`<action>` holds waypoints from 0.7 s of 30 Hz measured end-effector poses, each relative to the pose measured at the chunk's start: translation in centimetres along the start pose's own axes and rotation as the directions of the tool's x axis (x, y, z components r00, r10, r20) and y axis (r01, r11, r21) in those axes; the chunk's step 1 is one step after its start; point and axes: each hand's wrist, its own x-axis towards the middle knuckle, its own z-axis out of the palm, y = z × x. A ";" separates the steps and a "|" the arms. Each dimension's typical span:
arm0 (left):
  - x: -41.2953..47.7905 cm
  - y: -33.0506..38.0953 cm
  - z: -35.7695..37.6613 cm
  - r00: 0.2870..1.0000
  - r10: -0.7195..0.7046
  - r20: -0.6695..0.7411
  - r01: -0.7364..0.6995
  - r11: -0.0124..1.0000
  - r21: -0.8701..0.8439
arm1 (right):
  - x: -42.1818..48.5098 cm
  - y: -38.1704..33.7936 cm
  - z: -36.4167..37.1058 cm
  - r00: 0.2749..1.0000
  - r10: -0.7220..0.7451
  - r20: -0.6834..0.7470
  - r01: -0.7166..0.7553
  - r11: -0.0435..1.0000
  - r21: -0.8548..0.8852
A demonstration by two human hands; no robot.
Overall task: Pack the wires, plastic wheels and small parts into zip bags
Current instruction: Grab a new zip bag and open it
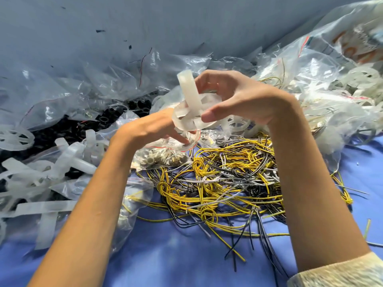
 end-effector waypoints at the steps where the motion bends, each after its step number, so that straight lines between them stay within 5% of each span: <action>1: -0.1 0.1 0.1 1.000 0.017 -0.009 -0.017 0.998 -0.055 | 0.0 -0.2 0.0 1.000 -0.007 0.003 0.007 1.000 -0.014; 8: 0.2 0.6 -0.3 0.991 0.033 -0.133 -0.088 0.894 -0.438 | 0.6 -0.9 1.4 0.996 0.075 0.037 -0.067 0.980 -0.185; 13: 0.3 -0.2 -1.1 0.994 0.080 -0.071 -0.102 0.906 -0.410 | 1.8 -1.0 2.6 0.997 0.078 0.016 -0.068 0.943 -0.324; 21: -0.1 -1.4 -2.7 0.998 -0.069 -0.006 0.066 0.975 -0.210 | 2.7 0.4 3.2 0.998 0.066 -0.022 -0.068 0.872 -0.485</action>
